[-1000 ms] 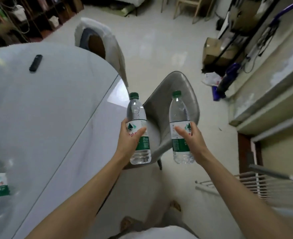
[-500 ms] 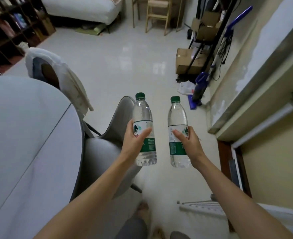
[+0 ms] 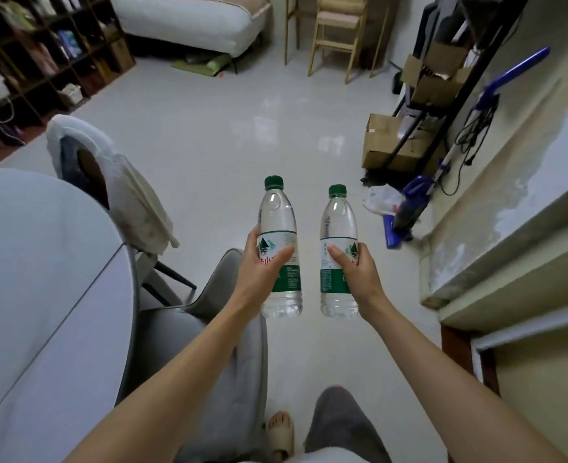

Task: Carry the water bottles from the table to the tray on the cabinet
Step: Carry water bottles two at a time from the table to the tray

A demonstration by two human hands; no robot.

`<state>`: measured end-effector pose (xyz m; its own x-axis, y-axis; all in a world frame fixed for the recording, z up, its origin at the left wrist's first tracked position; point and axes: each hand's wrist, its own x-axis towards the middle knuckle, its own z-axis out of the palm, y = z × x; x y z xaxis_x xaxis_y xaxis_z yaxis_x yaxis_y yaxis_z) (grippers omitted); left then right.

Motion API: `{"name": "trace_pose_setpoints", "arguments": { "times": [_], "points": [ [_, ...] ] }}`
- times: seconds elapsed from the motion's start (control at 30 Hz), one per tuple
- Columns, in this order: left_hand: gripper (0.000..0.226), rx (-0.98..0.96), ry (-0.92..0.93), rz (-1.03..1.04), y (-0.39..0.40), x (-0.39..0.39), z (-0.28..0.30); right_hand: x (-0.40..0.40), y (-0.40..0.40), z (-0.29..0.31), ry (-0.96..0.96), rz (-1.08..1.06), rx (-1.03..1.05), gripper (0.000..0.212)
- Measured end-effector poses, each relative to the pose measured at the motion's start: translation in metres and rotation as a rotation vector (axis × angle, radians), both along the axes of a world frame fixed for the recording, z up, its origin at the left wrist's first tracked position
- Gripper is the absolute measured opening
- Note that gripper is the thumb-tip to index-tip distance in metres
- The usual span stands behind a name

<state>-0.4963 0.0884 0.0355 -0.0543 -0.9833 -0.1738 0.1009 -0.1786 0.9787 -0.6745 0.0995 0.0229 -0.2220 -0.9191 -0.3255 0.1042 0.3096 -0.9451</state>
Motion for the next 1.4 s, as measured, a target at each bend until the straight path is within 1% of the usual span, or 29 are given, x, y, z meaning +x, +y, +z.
{"name": "trace_pose_setpoints", "arguments": {
  "times": [0.13,0.27,0.37,0.53,0.7,0.87,1.0,1.27,1.4],
  "points": [
    [0.059,0.023,-0.029,0.091,-0.043,-0.009,-0.002,-0.008,-0.064,-0.007,-0.014,0.087,0.014,0.037],
    [0.051,0.049,-0.077,0.211,-0.09,-0.027,-0.006,-0.02,-0.133,-0.016,-0.024,0.229,0.035,0.034],
    [0.055,0.071,-0.099,0.357,-0.128,-0.046,-0.012,-0.038,-0.185,-0.02,-0.006,0.362,0.056,0.035],
    [0.058,0.088,-0.089,0.472,-0.187,-0.075,-0.022,-0.068,-0.257,-0.018,0.043,0.493,0.045,0.034],
    [0.059,0.125,-0.07,0.506,-0.257,-0.087,-0.033,-0.077,-0.33,-0.02,0.04,0.533,0.061,0.035],
    [0.059,0.141,-0.064,0.505,-0.347,-0.088,-0.052,-0.078,-0.418,-0.036,0.058,0.526,0.075,0.039],
    [0.058,0.114,-0.05,0.484,-0.44,-0.08,-0.057,-0.07,-0.505,-0.041,0.088,0.512,0.065,0.041],
    [0.055,0.072,-0.052,0.468,-0.634,-0.042,-0.027,-0.031,-0.696,-0.018,0.072,0.465,0.065,0.039],
    [0.053,0.057,-0.056,0.463,-0.733,-0.025,-0.027,-0.015,-0.792,-0.015,0.069,0.477,0.049,0.04]
  ]
}}
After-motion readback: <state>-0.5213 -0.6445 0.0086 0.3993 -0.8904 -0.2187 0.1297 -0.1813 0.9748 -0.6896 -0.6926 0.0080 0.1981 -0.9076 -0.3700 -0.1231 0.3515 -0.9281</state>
